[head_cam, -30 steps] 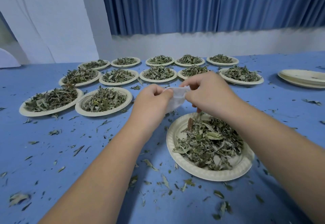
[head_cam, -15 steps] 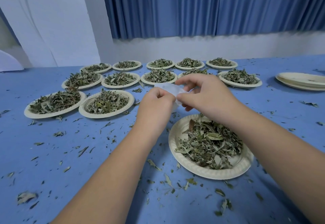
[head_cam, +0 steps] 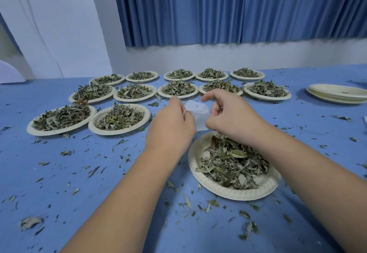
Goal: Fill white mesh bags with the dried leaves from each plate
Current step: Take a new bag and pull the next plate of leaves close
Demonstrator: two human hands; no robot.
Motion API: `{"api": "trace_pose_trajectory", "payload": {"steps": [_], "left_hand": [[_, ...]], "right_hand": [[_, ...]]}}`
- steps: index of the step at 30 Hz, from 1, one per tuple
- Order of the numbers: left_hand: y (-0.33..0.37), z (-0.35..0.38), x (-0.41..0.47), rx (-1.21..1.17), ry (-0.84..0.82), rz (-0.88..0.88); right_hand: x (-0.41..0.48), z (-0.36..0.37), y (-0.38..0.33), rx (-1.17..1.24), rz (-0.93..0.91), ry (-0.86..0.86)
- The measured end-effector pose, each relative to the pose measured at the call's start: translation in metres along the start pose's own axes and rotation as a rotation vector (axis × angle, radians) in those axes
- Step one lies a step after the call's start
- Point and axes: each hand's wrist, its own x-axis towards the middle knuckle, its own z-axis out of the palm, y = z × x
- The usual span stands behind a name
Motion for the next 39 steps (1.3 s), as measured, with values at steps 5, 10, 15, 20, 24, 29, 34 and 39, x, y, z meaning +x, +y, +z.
{"api": "trace_pose_trajectory", "payload": {"steps": [5, 10, 15, 20, 24, 29, 34, 39], "left_hand": [[-0.004, -0.01, 0.001, -0.194, -0.057, 0.107], [-0.002, -0.013, -0.004, -0.463, -0.124, 0.102], [-0.002, -0.009, -0.003, -0.406, 0.015, 0.093], [-0.002, -0.005, -0.005, -0.242, 0.085, 0.157], [-0.001, 0.0, -0.007, -0.187, 0.053, 0.174], [-0.001, 0.002, -0.007, -0.124, 0.013, 0.206], [-0.002, 0.004, -0.007, -0.096, -0.015, 0.2], [-0.003, 0.005, -0.007, -0.119, -0.018, 0.181]], "right_hand": [[0.0, -0.009, 0.003, 0.018, 0.0, -0.025], [-0.006, -0.029, 0.007, 0.094, 0.019, -0.081], [-0.02, -0.052, 0.011, -0.158, -0.041, -0.109], [-0.043, -0.058, 0.01, -0.489, 0.009, -0.336], [-0.05, -0.046, 0.007, -0.609, 0.017, -0.376], [-0.052, -0.034, 0.003, -0.692, -0.003, -0.377], [-0.054, -0.032, 0.005, -0.67, -0.025, -0.384], [-0.052, -0.03, 0.006, -0.603, -0.036, -0.359]]}}
